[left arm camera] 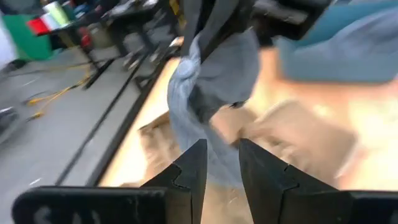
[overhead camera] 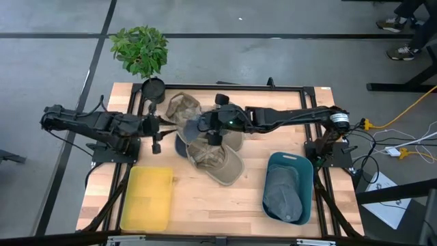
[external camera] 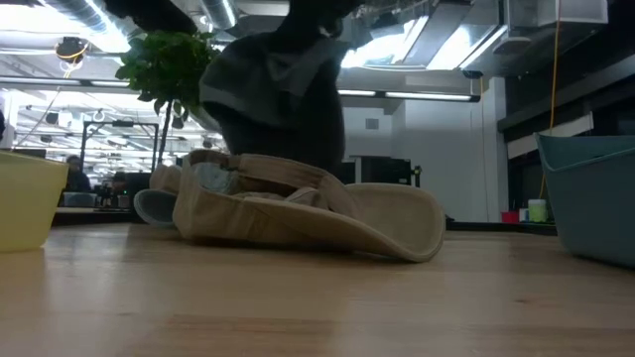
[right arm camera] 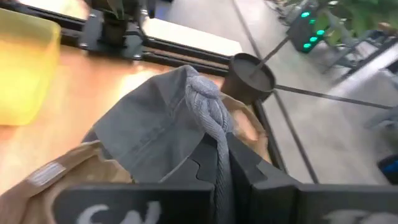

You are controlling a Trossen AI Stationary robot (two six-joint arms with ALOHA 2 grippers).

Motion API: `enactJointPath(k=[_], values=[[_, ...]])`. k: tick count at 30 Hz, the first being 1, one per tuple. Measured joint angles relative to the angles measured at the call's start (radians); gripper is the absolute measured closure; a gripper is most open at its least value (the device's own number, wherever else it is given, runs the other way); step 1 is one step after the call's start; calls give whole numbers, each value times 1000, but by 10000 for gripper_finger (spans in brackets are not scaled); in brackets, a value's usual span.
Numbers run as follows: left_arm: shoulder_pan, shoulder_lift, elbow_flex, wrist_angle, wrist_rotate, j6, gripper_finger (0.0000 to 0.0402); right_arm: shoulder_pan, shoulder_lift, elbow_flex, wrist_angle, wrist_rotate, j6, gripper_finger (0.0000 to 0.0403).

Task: Pick & Place hat
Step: Put the right blue cap into the blue bin

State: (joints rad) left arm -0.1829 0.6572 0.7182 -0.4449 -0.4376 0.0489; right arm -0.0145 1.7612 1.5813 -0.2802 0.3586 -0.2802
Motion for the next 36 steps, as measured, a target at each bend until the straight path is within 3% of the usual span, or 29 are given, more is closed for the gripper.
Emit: enactJointPath(k=[8,19,26,36], values=[[-53,-55,-128,235,39,-10,328,7,-123,-66,-58,-119,12,392],[-59,-51,-139,247,36,-46,329,61,-437,-416,67,-139,220,392],[-59,-51,-139,247,24,-53,329,204,-645,-517,47,32,386,391],[-59,-51,-139,247,10,-88,329,342,-782,-517,-101,93,585,388]])
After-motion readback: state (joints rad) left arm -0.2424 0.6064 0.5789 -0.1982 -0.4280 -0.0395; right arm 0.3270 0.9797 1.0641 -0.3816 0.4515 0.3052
